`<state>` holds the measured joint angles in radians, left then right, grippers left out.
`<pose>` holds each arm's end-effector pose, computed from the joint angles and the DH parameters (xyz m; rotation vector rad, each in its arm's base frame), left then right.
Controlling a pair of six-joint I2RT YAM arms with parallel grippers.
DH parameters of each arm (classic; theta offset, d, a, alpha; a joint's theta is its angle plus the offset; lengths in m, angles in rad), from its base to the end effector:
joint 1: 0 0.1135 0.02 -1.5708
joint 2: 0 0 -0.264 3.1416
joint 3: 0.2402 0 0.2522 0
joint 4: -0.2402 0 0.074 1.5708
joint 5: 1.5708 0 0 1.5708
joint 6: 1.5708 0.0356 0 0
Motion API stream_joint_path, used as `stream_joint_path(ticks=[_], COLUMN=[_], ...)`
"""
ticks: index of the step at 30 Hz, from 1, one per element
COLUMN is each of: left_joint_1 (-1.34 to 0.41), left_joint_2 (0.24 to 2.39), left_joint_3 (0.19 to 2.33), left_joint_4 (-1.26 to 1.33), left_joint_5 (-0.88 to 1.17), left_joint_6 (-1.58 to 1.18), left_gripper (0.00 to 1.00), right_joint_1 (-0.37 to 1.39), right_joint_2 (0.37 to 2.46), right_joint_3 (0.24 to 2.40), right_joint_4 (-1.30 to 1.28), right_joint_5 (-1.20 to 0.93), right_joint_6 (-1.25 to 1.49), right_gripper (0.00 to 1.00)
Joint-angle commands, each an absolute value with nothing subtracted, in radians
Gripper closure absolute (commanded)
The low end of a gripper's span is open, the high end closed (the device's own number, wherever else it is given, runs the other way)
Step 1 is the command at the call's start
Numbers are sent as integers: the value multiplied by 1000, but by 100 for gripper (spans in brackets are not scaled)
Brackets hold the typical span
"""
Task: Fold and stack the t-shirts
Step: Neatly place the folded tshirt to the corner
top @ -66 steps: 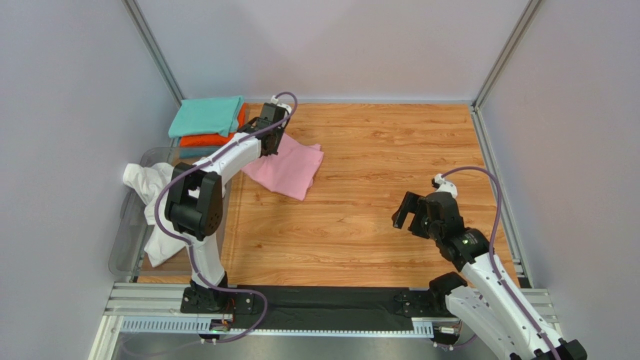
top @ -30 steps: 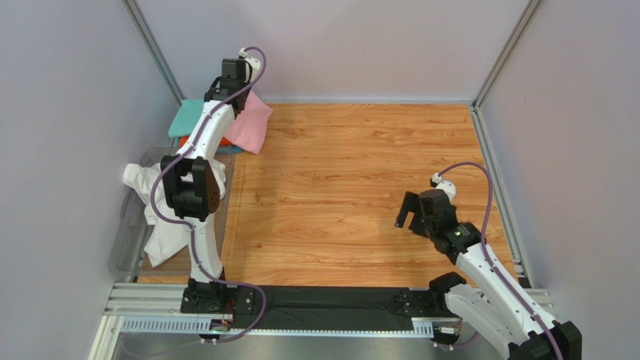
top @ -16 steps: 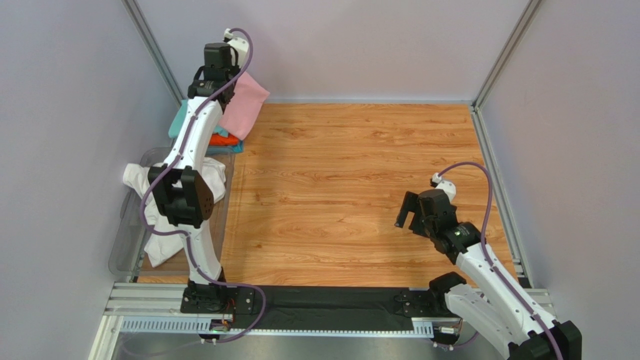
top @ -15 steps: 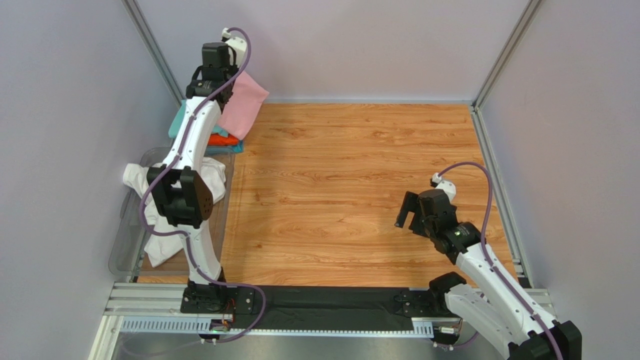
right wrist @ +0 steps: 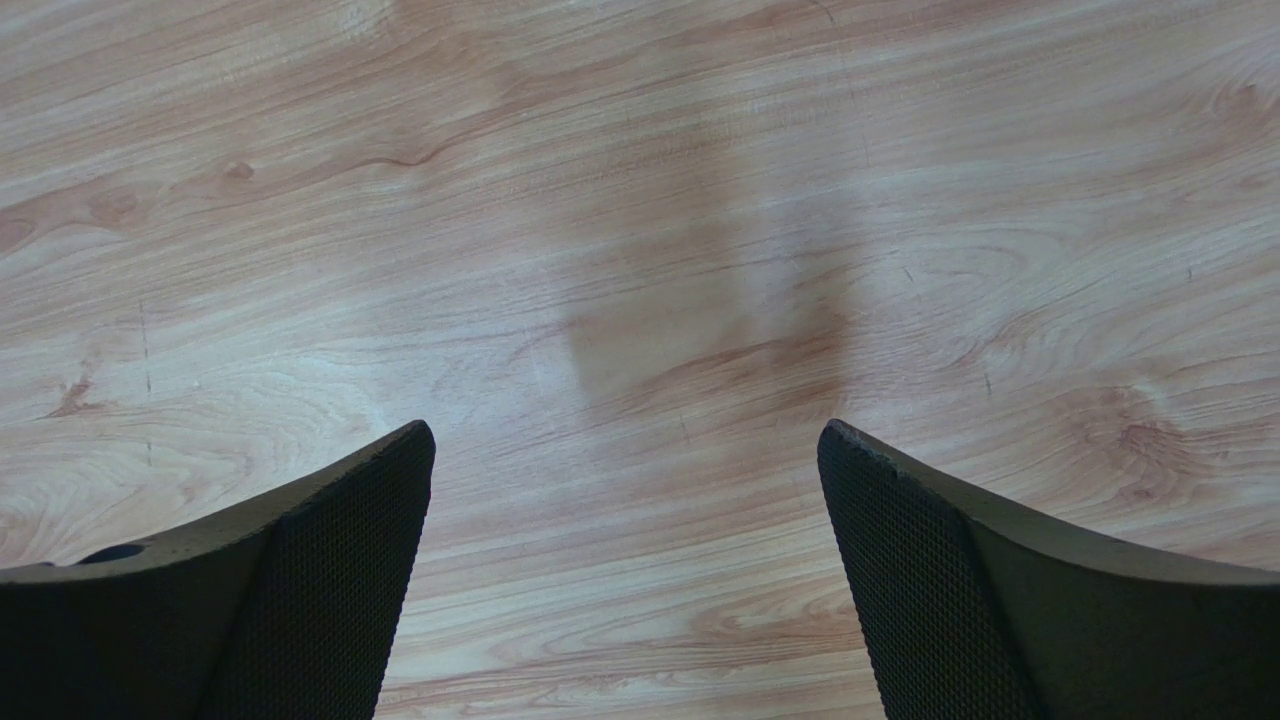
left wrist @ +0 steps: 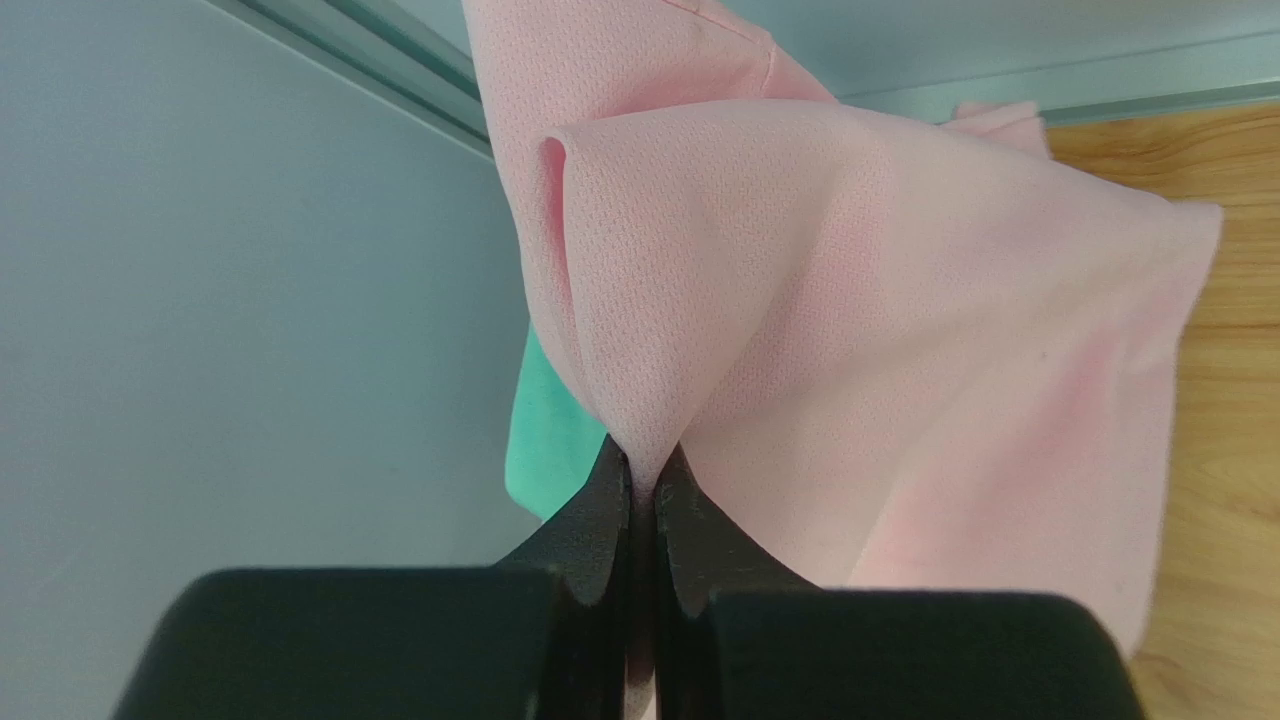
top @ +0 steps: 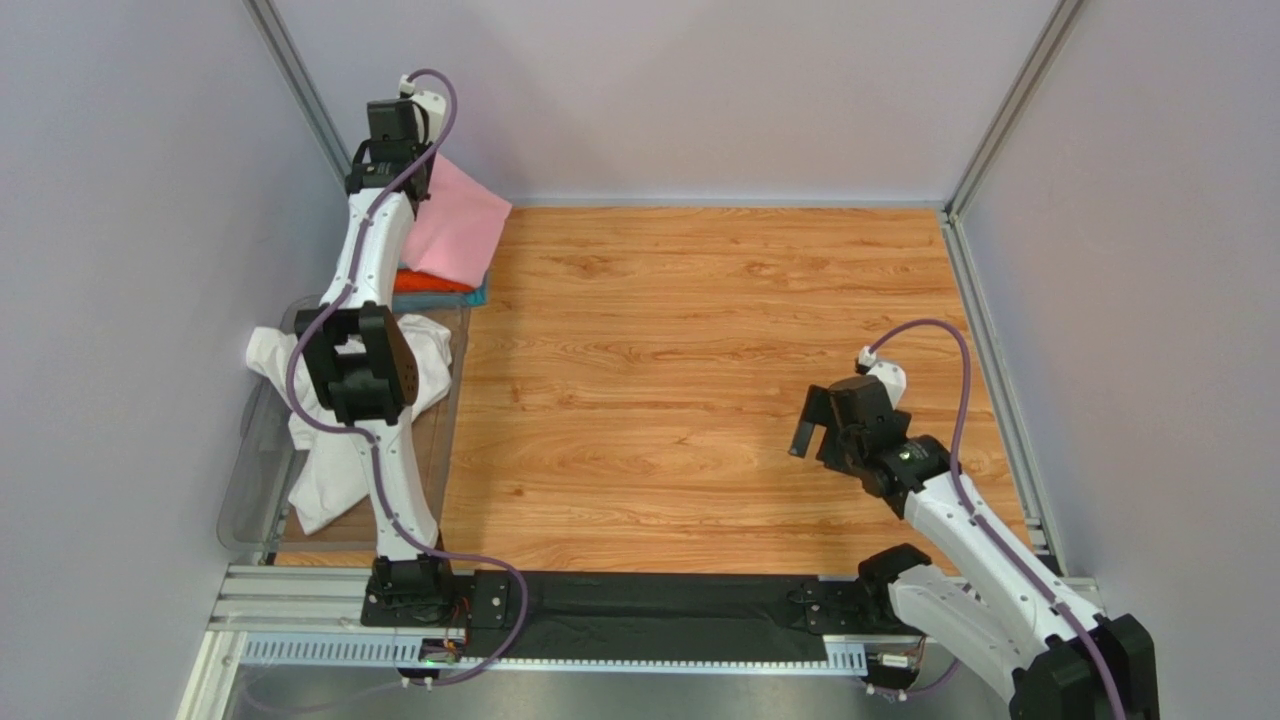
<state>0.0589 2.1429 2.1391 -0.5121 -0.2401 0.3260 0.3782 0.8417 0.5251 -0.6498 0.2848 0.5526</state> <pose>0.5012 0.0380 0.3410 0.1335 2.1026 0.4830 0.1497 0.0487 0.2021 0.3263 2.4598 0.0292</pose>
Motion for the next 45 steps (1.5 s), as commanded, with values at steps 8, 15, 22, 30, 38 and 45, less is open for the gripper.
stream_joint_path(ticks=[8,15,22,30,38,45], left_joint_1=[164,199,210,210,209,161], left_joint_2=[2313,2347,2358,2296,2172,2028], left_joint_3=[2255,2257,2246,2215,2136,1962], left_joint_4=[-456,-439,-417,-411,-419,-406], left_joint_5=[-199,-199,-183,-222,-141,-31], left_joint_6=[229,210,204,138,52,-95], left_gripper=[100,100,49,7,0,0], right_joint_1=[377,377,377,377,377,377], right_joint_2=[942,991,1025,1020,983,925], right_joint_3=[606,623,629,634,624,624], right_joint_4=[-652,-646,-637,-637,-637,-649], right_joint_5=[373,370,360,348,333,308], right_joint_6=[555,561,560,561,558,545], right_gripper=[0,0,0,0,0,0])
